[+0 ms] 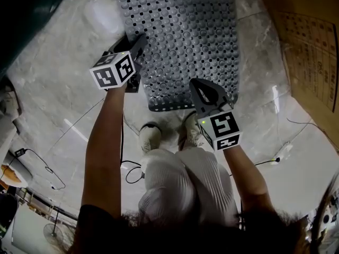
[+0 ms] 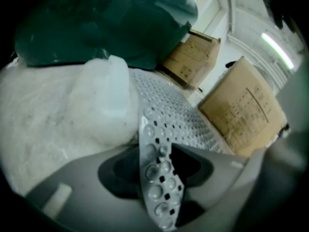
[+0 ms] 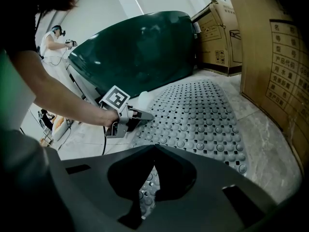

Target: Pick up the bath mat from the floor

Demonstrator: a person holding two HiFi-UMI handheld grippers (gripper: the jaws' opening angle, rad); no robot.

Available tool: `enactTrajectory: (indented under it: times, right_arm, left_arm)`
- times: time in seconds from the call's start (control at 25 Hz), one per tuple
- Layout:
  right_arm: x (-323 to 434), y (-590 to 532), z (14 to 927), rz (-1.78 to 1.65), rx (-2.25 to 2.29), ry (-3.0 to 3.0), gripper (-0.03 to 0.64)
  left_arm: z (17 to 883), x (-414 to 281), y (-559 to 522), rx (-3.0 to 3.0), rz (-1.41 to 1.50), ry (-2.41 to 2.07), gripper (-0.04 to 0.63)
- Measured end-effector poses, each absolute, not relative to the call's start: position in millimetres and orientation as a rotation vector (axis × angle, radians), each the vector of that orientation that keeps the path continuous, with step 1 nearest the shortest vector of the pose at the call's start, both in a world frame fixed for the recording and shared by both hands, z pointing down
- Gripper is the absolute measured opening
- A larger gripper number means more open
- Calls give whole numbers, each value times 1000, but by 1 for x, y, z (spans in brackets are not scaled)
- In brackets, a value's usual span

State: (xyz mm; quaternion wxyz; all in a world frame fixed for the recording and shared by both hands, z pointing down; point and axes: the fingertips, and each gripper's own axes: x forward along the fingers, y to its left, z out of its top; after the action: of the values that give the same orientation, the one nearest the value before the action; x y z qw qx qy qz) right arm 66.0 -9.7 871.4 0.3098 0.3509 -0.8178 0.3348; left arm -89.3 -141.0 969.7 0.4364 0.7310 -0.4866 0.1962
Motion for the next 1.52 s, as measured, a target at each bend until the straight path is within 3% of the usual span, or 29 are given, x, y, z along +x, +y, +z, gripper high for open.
enactTrajectory:
  times: [0.08,0.28,0.8,1.52]
  right_arm:
    - [68,-10,873,889,931,-2160,0]
    - [73,-11,878,888,954,-2164,0]
    - [64,-11,876,894,935,-2161,0]
    - [86,-16,767,906,1113,-2110,0]
  left_arm:
    - [967,-91,-140,1796,410,-1176,198]
    - [965,-96,-138,1746,286,-1057,52]
    - [969,-91,-135,1752,428,-1077,28]
    - [848,-42,-127,1950,570,-1062,20]
